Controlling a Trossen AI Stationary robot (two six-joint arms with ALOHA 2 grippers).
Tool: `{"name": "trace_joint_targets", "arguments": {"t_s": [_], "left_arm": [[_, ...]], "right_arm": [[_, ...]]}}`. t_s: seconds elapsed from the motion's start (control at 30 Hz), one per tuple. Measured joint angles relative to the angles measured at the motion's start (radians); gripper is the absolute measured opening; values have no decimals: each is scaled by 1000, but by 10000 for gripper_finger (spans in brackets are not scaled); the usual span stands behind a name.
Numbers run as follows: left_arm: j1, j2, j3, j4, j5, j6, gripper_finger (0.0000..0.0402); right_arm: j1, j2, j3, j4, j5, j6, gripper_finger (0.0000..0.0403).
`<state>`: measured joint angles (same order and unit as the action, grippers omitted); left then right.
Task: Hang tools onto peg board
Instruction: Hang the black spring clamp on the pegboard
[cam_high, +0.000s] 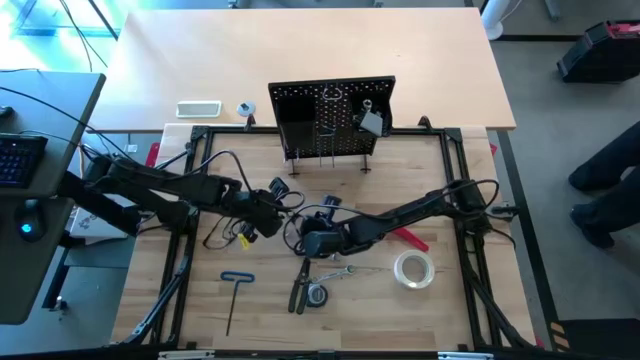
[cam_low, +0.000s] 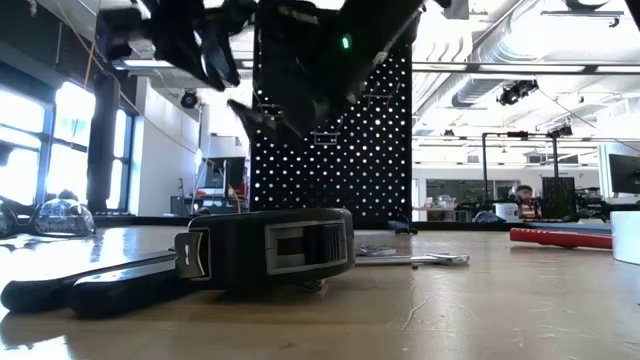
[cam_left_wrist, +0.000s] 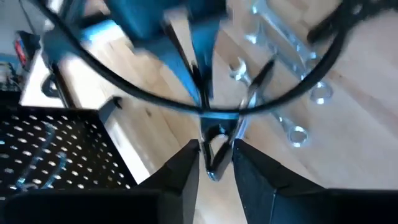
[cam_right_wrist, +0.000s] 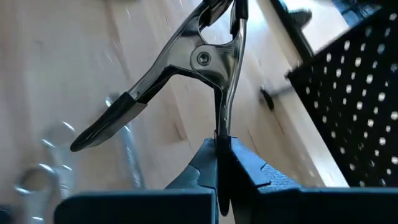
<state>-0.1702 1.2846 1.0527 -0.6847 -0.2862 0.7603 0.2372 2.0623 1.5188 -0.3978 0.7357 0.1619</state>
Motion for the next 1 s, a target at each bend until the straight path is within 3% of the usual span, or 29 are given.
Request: {"name": "trace_joint_targets", "arguments": {"t_s": [0.3, 0.53, 1.0], "left_arm": [[1, 0, -3, -13, -19, -73, 130], [2, -22, -3, -26, -58, -125, 164], [8, -141, -5, -104, -48, -267, 175]], "right_arm": [[40, -2, 1, -126, 125, 117, 5], [75, -11, 2, -383, 189, 299, 5], [117, -113, 3, -1126, 510, 964, 5]]}}
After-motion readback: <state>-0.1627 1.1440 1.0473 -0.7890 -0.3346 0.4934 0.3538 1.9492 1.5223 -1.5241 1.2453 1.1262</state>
